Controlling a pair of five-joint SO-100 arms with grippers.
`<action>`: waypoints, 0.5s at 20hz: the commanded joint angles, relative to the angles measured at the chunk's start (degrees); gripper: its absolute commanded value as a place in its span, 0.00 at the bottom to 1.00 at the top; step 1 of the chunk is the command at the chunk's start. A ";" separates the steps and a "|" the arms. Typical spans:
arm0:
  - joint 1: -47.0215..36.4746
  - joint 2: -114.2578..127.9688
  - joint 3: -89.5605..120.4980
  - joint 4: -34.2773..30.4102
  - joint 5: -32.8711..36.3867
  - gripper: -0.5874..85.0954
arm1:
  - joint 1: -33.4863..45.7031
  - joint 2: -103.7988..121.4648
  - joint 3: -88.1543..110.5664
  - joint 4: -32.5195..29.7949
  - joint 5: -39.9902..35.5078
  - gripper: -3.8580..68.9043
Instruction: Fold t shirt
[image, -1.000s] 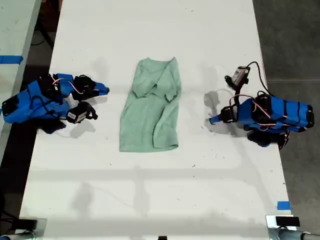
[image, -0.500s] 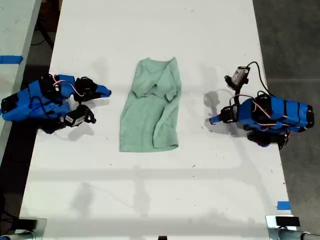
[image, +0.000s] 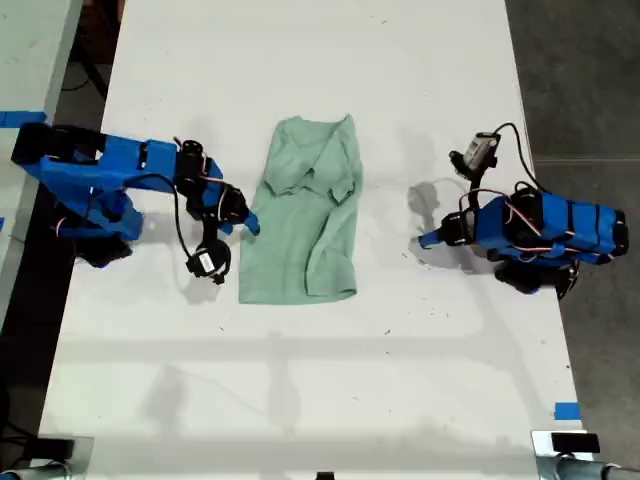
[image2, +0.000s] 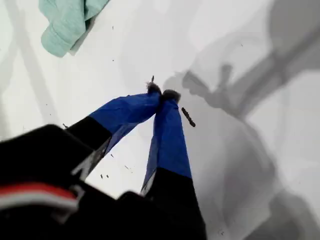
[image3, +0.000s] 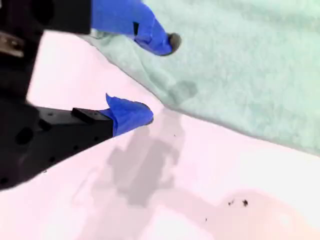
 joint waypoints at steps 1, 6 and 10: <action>0.97 -4.31 -3.78 -2.02 -1.76 0.26 | -0.18 0.62 3.87 -0.09 -0.62 0.07; 0.53 -15.73 -5.01 -5.10 -4.83 0.26 | -0.18 0.62 3.87 -0.09 -0.70 0.07; 1.49 -19.25 -6.68 -7.73 -6.50 0.24 | -0.18 0.62 3.87 -0.09 -0.70 0.07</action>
